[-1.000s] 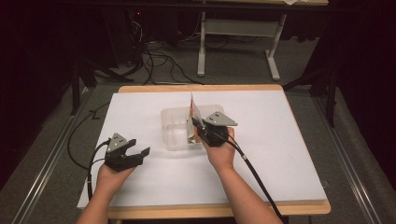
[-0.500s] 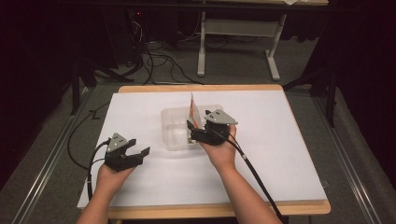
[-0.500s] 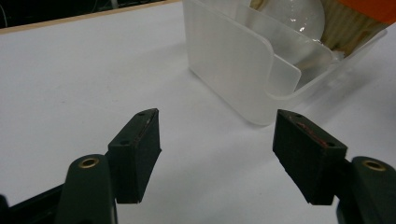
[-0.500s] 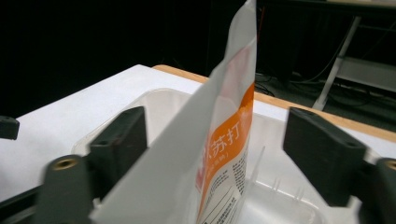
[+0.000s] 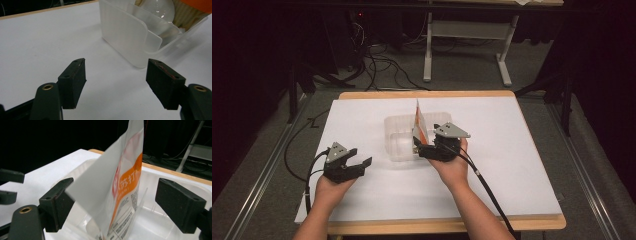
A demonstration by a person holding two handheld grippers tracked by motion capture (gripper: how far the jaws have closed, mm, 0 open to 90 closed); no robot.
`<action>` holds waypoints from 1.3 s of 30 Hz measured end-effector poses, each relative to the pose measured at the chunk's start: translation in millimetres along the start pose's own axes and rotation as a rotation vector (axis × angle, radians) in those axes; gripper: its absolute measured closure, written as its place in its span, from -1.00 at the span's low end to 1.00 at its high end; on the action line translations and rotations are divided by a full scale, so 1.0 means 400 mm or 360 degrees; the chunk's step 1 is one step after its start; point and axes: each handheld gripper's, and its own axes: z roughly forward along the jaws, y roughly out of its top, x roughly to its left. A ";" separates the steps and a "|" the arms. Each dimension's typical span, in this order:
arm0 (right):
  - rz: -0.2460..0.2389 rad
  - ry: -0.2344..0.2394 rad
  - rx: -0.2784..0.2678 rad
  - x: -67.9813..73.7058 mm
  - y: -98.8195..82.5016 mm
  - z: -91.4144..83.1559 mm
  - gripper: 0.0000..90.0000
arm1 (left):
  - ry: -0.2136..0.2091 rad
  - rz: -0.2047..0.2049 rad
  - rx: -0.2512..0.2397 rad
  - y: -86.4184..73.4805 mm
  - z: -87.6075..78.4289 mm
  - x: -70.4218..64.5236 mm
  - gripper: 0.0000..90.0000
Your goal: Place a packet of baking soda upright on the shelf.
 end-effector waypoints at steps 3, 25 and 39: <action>0.0003 0.0004 0.0015 0.003 -0.013 -0.014 -0.63 | 0.0002 0.0007 0.0004 0.000 -0.001 0.001 -0.28; -0.0002 -0.0109 0.0055 -0.101 -0.100 -0.219 -0.56 | -0.0003 0.0034 0.0004 -0.002 -0.003 -0.005 -0.28; 0.0080 -0.0463 0.0123 -0.308 -0.231 -0.427 -0.40 | 0.0009 0.0080 0.0032 -0.006 0.006 -0.021 -0.29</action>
